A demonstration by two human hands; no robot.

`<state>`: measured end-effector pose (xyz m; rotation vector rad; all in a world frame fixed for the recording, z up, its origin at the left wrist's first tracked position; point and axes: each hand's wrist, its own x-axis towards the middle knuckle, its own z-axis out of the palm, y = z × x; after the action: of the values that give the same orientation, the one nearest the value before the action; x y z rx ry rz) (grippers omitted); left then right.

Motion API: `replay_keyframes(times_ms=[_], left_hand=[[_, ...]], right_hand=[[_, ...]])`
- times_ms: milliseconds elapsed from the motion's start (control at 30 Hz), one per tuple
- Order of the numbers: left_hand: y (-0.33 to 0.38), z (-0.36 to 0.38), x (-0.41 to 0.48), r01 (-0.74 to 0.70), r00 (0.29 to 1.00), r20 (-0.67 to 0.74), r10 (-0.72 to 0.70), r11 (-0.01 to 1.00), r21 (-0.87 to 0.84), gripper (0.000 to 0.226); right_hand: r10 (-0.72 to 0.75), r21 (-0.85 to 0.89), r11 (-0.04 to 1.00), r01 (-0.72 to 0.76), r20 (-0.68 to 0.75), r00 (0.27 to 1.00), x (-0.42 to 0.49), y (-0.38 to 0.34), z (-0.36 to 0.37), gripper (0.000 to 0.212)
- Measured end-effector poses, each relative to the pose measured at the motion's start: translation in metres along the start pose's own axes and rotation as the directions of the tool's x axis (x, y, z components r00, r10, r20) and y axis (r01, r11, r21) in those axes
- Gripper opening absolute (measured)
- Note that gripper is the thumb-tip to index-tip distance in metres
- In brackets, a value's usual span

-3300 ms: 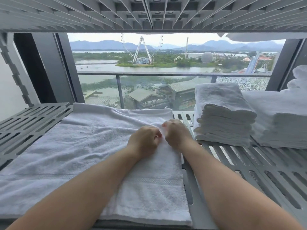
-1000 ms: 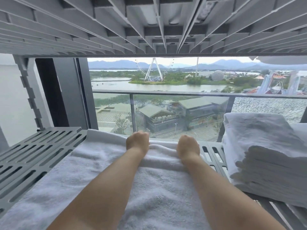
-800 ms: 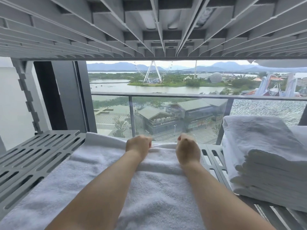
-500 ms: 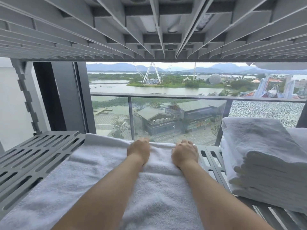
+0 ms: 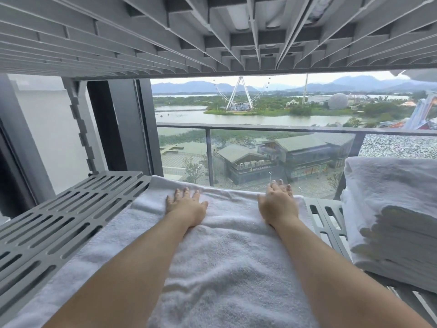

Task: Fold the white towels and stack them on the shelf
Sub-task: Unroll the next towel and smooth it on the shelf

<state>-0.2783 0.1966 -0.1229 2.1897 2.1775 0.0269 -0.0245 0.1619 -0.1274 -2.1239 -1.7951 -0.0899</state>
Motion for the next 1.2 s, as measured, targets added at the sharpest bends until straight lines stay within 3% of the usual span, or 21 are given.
replay_keyframes(times_ms=[100,200,267,333,433,533,567,633,733,900,1033,1133,1200], left_hand=[[-0.008,-0.010,-0.008,-0.110,0.993,0.045,0.110,0.994,-0.001,0.064],[-0.021,-0.018,-0.016,-0.209,0.978,-0.009,0.209,0.978,0.004,0.056],[-0.037,-0.020,-0.019,-0.184,0.981,-0.049,0.186,0.982,0.039,0.053],[-0.057,-0.020,-0.019,-0.072,0.997,-0.010,0.072,0.996,0.062,0.057],[-0.082,-0.016,-0.018,0.053,0.998,0.044,-0.055,0.998,0.044,0.064],[-0.089,-0.011,-0.017,0.025,0.999,0.041,-0.026,1.000,0.003,0.068],[-0.090,-0.011,-0.016,0.006,0.999,0.039,-0.006,1.000,-0.006,0.069],[-0.094,-0.014,-0.013,-0.044,0.999,-0.023,0.045,0.999,0.025,0.070],[-0.103,-0.022,-0.007,-0.126,0.954,-0.246,0.172,0.973,0.191,0.063],[-0.118,-0.028,0.013,-0.322,0.849,-0.390,0.355,0.935,0.151,0.033],[-0.113,-0.025,0.028,-0.491,0.787,-0.351,0.508,0.859,0.143,0.045],[-0.114,-0.033,0.042,-0.360,0.768,-0.545,0.335,0.931,0.064,0.052],[-0.118,-0.041,0.054,-0.272,0.785,-0.557,0.270,0.959,0.081,0.046]], right_hand=[[-0.308,0.089,0.948,0.304,0.032,0.951,-0.002,-0.038,-0.004,0.051],[-0.397,0.152,0.915,0.375,0.167,0.902,-0.007,-0.070,0.001,0.053],[-0.373,0.147,0.927,0.345,0.257,0.892,-0.006,-0.077,0.005,0.057],[-0.312,0.090,0.950,0.298,0.292,0.904,-0.006,-0.079,0.010,0.061],[-0.105,-0.022,0.993,0.119,0.328,0.939,-0.004,-0.090,0.013,0.067],[0.130,-0.113,0.989,-0.095,0.357,0.925,0.000,-0.122,0.008,0.065],[0.130,-0.131,0.987,-0.091,0.332,0.934,0.000,-0.135,0.007,0.063],[-0.073,-0.082,0.992,0.095,0.232,0.970,-0.004,-0.164,0.011,0.057],[-0.327,0.118,0.944,0.308,0.206,0.922,-0.016,-0.204,0.026,0.043],[-0.246,0.079,0.969,0.233,0.326,0.913,-0.024,-0.219,0.043,0.053],[-0.205,0.061,0.979,0.195,0.337,0.919,-0.031,-0.223,0.044,0.056],[-0.194,0.066,0.981,0.183,0.291,0.937,-0.041,-0.223,0.046,0.057],[-0.194,0.071,0.981,0.181,0.267,0.944,-0.046,-0.222,0.046,0.057]])
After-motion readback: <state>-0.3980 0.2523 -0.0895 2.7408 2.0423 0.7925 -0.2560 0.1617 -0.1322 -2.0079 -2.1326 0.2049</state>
